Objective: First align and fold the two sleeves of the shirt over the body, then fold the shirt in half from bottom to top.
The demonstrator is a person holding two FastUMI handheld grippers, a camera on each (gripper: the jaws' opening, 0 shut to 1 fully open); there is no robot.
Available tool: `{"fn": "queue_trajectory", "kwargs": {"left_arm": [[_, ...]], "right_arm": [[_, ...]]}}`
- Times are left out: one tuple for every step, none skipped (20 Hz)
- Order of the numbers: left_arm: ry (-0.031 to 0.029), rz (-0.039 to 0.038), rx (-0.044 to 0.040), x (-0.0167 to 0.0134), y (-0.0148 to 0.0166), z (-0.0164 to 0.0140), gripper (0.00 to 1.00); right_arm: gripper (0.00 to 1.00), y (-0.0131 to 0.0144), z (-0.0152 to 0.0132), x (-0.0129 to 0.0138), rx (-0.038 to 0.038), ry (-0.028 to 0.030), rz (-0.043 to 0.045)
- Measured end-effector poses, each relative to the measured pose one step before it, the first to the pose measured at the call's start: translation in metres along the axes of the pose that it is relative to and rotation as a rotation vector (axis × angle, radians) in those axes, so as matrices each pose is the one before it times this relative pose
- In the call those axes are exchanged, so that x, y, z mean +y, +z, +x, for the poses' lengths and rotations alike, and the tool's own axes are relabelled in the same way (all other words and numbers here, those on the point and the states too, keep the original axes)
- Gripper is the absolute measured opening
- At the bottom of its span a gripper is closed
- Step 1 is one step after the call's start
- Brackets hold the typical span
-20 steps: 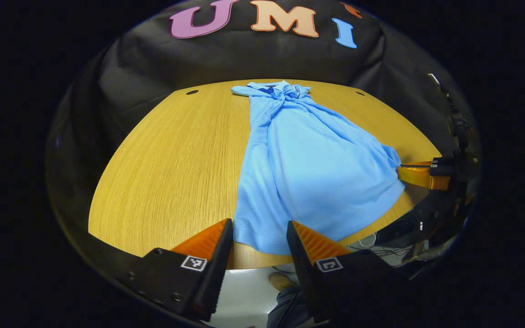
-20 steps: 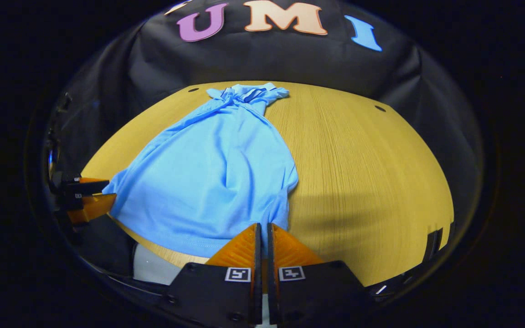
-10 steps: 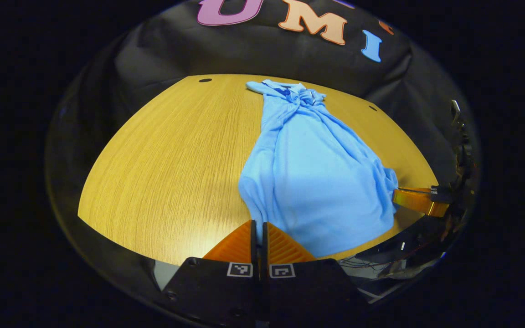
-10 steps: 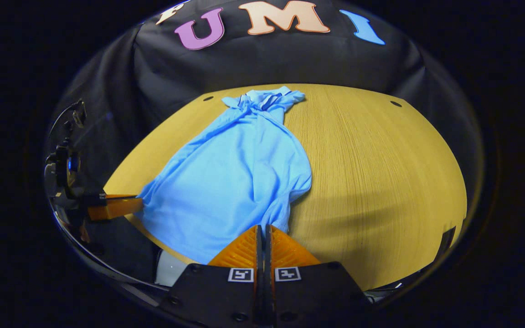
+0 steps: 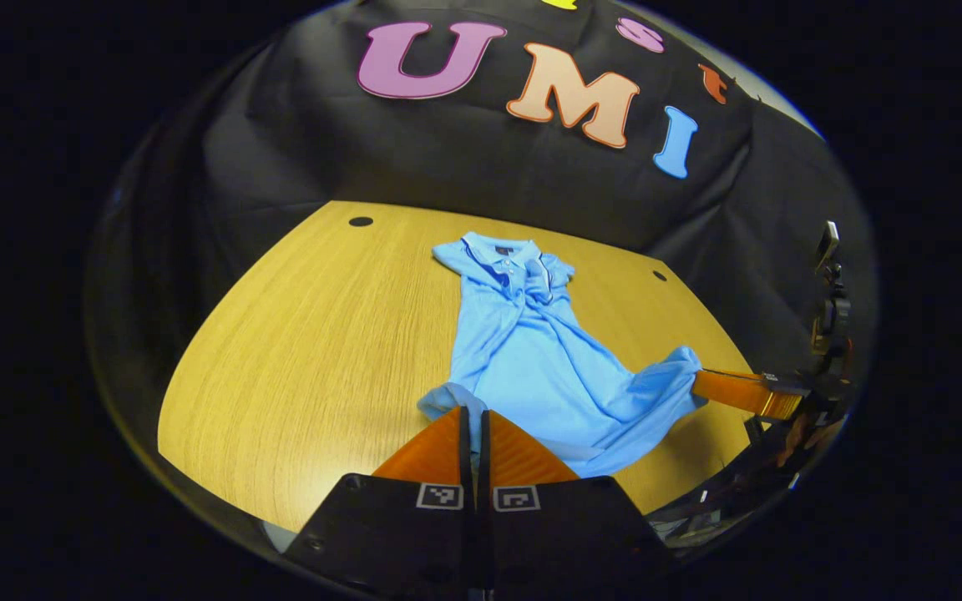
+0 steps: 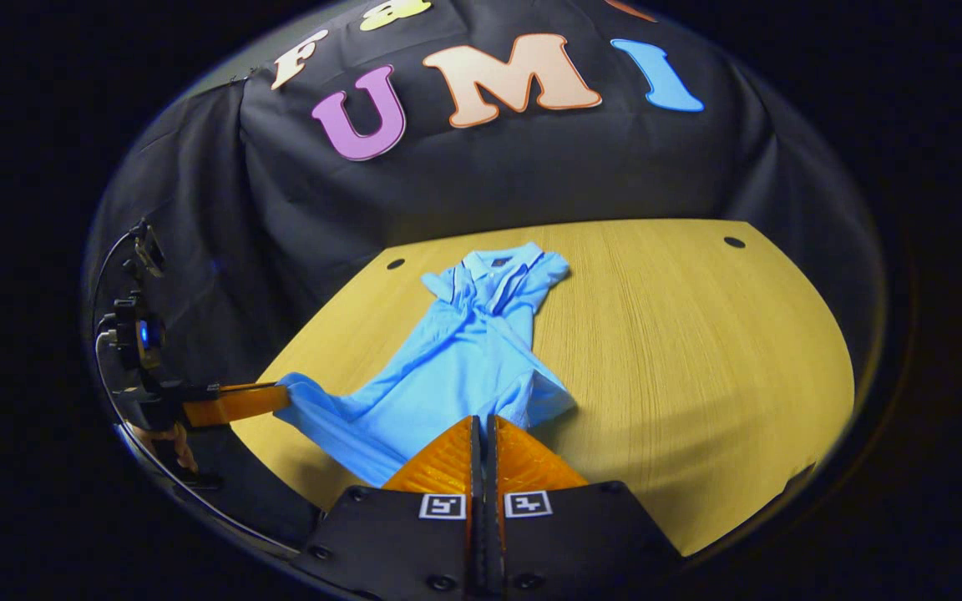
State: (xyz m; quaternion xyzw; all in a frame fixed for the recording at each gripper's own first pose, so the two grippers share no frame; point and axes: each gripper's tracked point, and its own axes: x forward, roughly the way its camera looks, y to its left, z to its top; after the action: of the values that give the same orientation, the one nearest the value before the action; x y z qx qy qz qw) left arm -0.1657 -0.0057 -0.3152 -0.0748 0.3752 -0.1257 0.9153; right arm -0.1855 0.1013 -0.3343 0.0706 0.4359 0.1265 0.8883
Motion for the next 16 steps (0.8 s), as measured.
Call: {"fn": "queue_trajectory", "kwargs": {"left_arm": [[0.01101,-0.00900,-0.01491,0.00213,0.01437,0.00721,0.00],[0.00360,-0.00825,-0.01470,-0.00008,0.01367,0.00579,0.00],[0.00152,-0.00313,-0.01512,0.00078,0.01444,0.00654,0.00],[0.00785,0.00269,-0.01732,0.00086,0.01477,0.00856,0.00],[0.00081,0.00584,-0.01209,-0.00014,0.01357,0.00967,0.00],[0.00513,0.00609,-0.01787,0.00028,0.01428,0.00913,0.00],[0.00441,0.00588,-0.00894,0.00038,0.01279,0.01123,0.00],[0.00883,0.00717,-0.01632,0.00180,0.01291,0.01135,0.00],[0.00671,0.00405,-0.00811,-0.00128,0.01025,0.01764,0.00],[0.00510,-0.00183,-0.00791,0.00043,0.00940,0.01209,0.00],[0.00454,-0.00274,-0.00813,0.00039,0.00876,0.01448,0.00],[0.00426,-0.00253,-0.00682,0.00035,0.00863,0.01406,0.00],[0.00733,-0.00203,-0.00713,0.00161,0.00538,0.01468,0.00],[0.00850,-0.00060,-0.00221,0.00150,0.00451,0.01545,0.00],[0.01241,0.00456,-0.00782,0.00299,0.00671,0.01428,0.00],[0.00884,0.00496,-0.01207,0.00255,0.00558,0.01507,0.00]], "right_arm": [[0.03,0.01668,0.00468,-0.00057,-0.02418,0.00708,0.00769],[0.02,0.01619,0.00605,-0.00134,-0.02079,0.00483,0.00632],[0.02,0.01357,0.00759,-0.00143,-0.01199,0.00565,0.00684],[0.02,0.01493,0.00925,-0.00258,-0.01549,0.00588,0.00946],[0.02,0.01344,0.00874,-0.00160,-0.01237,0.00546,0.00906],[0.03,0.01399,0.01156,-0.00281,-0.01255,0.00492,0.00869],[0.03,0.01227,0.01111,-0.00462,-0.01101,0.00102,0.00525],[0.02,0.01208,0.01204,-0.00453,-0.01073,0.00129,0.00079],[0.02,0.01119,0.01238,-0.00811,-0.01569,-0.00265,0.00287],[0.02,0.01021,0.01351,-0.00500,-0.00598,0.00027,0.00427],[0.03,0.00941,0.01311,-0.00723,-0.01341,-0.00574,0.00505],[0.02,0.00840,0.01511,-0.00703,-0.00440,-0.00296,0.00309],[0.02,0.00687,0.01551,-0.00737,-0.00613,-0.00661,-0.00096],[0.02,0.00661,0.01364,-0.00450,-0.00247,-0.00551,-0.00487],[0.02,0.00506,0.01594,-0.00772,-0.00337,-0.00605,-0.00302],[0.02,0.00219,0.01662,-0.00688,0.00041,-0.00515,0.00597]]}}
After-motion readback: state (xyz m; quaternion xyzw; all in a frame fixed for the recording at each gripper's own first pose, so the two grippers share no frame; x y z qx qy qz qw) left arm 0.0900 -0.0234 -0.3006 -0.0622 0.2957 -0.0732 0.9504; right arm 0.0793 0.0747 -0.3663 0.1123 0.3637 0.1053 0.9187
